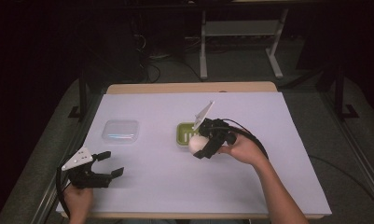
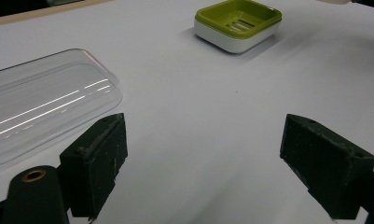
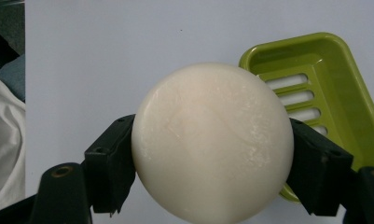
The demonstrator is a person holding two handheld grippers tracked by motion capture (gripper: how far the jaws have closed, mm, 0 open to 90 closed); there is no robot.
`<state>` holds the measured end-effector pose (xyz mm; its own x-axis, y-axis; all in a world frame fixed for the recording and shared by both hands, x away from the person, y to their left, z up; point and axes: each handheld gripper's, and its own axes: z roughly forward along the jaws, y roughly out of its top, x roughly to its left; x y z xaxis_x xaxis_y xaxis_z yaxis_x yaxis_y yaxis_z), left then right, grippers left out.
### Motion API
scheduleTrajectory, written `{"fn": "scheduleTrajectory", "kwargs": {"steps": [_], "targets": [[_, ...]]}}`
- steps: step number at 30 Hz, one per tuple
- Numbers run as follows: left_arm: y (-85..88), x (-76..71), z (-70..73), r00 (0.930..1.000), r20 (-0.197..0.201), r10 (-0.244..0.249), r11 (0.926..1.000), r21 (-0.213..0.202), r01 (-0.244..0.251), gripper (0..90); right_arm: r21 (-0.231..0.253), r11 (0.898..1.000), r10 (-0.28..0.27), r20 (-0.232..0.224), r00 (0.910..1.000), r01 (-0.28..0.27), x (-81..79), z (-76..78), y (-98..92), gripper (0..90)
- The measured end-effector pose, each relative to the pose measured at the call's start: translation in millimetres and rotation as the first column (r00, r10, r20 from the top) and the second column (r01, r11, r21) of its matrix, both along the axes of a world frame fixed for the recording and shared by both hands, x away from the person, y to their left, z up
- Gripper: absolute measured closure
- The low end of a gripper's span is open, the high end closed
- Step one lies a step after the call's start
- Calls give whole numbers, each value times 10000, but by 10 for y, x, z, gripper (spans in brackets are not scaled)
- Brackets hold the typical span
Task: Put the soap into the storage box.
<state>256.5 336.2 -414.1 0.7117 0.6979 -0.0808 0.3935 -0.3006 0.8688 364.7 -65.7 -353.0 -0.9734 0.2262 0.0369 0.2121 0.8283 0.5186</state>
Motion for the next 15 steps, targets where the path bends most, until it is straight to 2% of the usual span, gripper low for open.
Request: {"fn": "scheduleTrajectory", "kwargs": {"steps": [4, 15], "targets": [[5, 1, 2, 10000, -5, -17, 10000, -10, 17, 145, -144, 9999, 45, 31, 10000, -44, 39, 28, 39, 242], [6, 0, 4, 10000, -13, -31, 10000, -21, 31, 145, -103, 9999, 98, 82, 9999, -98, 138, 116, 118, 242]]}}
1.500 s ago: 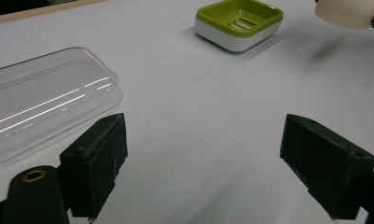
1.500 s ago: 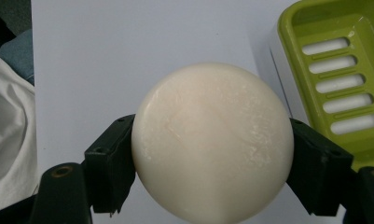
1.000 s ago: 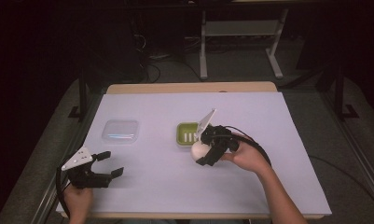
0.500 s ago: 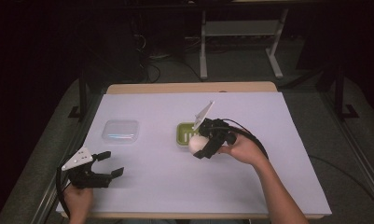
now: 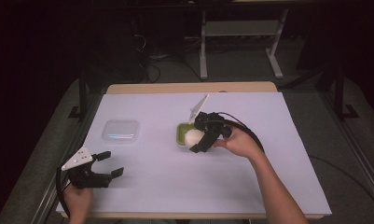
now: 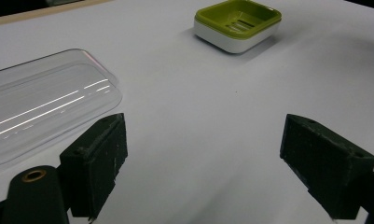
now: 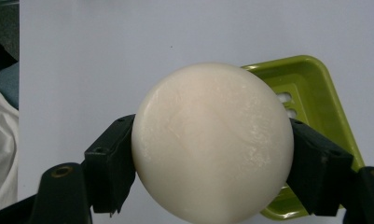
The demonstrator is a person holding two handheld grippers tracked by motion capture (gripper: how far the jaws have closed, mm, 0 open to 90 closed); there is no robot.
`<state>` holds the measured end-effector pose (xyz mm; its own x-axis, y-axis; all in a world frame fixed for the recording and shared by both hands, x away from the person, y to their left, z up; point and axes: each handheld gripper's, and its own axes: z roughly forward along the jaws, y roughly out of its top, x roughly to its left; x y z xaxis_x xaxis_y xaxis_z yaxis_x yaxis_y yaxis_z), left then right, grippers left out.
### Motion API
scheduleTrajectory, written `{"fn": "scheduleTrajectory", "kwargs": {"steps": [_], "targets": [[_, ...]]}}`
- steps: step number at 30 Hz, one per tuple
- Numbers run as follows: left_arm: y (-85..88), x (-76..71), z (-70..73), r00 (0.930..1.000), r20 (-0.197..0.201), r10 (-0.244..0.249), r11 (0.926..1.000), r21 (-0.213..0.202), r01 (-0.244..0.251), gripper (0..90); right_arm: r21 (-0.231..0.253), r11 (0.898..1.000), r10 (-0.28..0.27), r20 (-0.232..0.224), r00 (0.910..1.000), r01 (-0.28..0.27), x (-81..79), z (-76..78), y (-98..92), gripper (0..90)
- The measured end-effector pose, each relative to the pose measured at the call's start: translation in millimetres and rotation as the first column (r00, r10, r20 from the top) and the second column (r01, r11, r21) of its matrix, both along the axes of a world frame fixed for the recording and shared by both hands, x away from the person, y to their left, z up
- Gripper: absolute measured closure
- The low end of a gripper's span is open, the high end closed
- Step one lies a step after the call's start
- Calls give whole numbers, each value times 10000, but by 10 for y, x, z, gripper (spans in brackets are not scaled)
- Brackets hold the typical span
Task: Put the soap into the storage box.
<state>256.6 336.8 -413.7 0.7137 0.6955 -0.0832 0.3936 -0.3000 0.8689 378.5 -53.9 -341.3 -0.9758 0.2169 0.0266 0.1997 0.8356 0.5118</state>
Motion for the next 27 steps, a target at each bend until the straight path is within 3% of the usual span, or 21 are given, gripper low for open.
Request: {"fn": "scheduleTrajectory", "kwargs": {"steps": [10, 27], "targets": [[-5, 3, 0, 10000, 4, -24, 10000, 23, 24, 145, -16, 9999, -141, -23, 9999, 141, 185, 14, 92, 242], [-6, 7, -5, 10000, 0, -28, 10000, -14, 28, 145, -95, 9961, -878, -399, 9953, 875, 452, -180, 70, 242]]}}
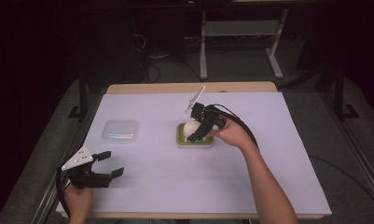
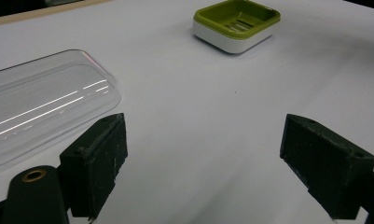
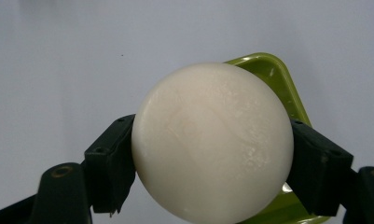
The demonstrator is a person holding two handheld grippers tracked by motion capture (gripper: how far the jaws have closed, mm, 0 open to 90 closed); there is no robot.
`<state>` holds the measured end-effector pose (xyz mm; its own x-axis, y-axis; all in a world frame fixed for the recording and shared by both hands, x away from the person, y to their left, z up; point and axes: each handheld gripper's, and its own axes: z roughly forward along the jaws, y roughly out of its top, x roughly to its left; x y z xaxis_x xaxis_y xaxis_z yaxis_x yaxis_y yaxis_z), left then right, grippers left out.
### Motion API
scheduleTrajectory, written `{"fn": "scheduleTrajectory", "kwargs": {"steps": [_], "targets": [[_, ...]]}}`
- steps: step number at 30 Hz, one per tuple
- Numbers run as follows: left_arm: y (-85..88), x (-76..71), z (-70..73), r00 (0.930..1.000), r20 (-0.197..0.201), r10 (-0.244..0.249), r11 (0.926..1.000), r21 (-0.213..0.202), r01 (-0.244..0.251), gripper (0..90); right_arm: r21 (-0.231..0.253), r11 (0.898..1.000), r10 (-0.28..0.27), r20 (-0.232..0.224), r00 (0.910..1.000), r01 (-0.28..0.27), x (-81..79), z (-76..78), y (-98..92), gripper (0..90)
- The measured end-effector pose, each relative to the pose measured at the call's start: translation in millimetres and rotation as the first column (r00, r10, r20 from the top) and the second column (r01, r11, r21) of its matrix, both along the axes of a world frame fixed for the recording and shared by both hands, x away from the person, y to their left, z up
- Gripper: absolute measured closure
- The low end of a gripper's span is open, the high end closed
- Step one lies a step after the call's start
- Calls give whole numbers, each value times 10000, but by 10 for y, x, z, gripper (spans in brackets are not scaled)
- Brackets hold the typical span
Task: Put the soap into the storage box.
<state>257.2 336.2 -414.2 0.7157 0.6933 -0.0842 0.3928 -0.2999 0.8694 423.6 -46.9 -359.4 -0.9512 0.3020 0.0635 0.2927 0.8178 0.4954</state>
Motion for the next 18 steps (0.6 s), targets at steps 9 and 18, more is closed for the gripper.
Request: {"fn": "scheduleTrajectory", "kwargs": {"steps": [9, 18], "targets": [[-2, -1, -4, 10000, -20, 11, 10000, -20, -11, 145, -33, 9995, -309, -108, 9995, 309, 90, -65, -27, 242], [-1, 2, -7, 10000, -20, -4, 10000, -19, 4, 145, -43, 9984, -566, -166, 9983, 566, 160, -102, -73, 242]]}}
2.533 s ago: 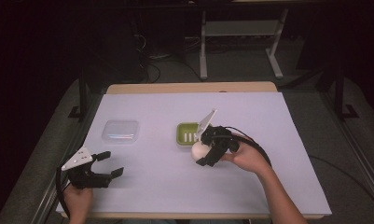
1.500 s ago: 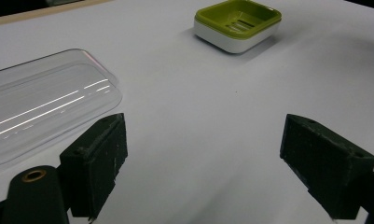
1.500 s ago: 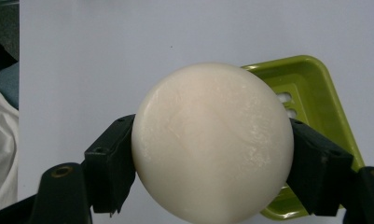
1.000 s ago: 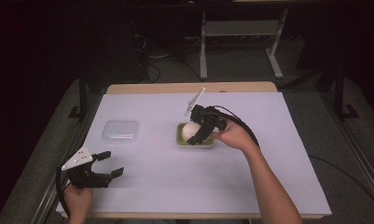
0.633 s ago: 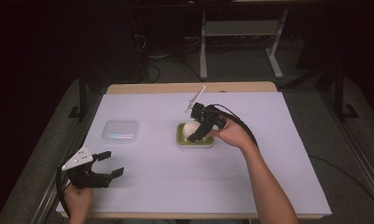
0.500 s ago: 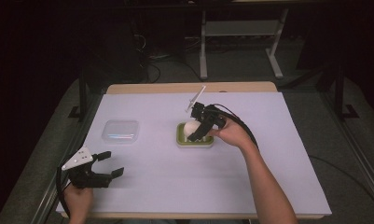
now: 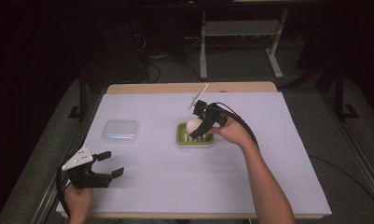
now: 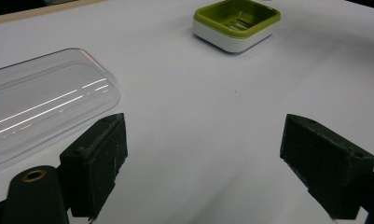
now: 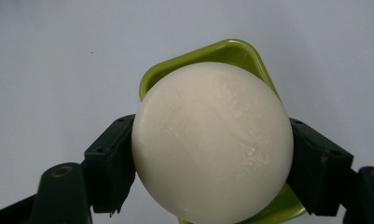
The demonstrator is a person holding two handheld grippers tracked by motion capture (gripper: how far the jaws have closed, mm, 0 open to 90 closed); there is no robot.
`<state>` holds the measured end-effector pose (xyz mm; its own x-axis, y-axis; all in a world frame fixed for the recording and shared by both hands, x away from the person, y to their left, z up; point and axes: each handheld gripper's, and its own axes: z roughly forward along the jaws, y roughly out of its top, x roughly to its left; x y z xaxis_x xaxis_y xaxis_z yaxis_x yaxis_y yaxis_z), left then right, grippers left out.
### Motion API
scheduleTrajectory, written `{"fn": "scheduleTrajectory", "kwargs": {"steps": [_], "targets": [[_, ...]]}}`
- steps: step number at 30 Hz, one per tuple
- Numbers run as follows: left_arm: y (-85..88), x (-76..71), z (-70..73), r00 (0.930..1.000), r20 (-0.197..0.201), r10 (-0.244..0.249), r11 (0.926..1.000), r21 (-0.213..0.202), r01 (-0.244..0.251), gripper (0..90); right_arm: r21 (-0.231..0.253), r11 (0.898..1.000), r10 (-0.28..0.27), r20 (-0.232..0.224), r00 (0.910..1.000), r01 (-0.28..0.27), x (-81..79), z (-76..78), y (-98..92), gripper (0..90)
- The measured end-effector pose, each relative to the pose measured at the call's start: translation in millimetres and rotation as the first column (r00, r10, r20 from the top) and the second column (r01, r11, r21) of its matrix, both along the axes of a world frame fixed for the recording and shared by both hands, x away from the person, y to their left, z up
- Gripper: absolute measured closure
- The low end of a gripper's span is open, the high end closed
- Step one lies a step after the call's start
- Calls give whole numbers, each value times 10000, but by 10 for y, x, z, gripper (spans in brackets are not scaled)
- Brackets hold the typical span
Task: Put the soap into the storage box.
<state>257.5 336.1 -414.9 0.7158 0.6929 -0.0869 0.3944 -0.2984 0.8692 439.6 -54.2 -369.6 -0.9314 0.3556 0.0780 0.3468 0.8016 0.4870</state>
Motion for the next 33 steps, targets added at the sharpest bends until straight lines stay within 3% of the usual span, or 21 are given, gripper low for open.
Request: {"fn": "scheduleTrajectory", "kwargs": {"steps": [20, 33], "targets": [[-4, 0, 1, 10000, -12, -4, 10000, 27, 4, 145, -200, 9984, -535, -289, 9981, 530, 127, -133, -40, 241], [1, -3, 2, 10000, 15, 13, 10000, -35, -13, 145, -396, 9975, -607, -446, 9972, 589, 166, -211, -1, 240]]}}
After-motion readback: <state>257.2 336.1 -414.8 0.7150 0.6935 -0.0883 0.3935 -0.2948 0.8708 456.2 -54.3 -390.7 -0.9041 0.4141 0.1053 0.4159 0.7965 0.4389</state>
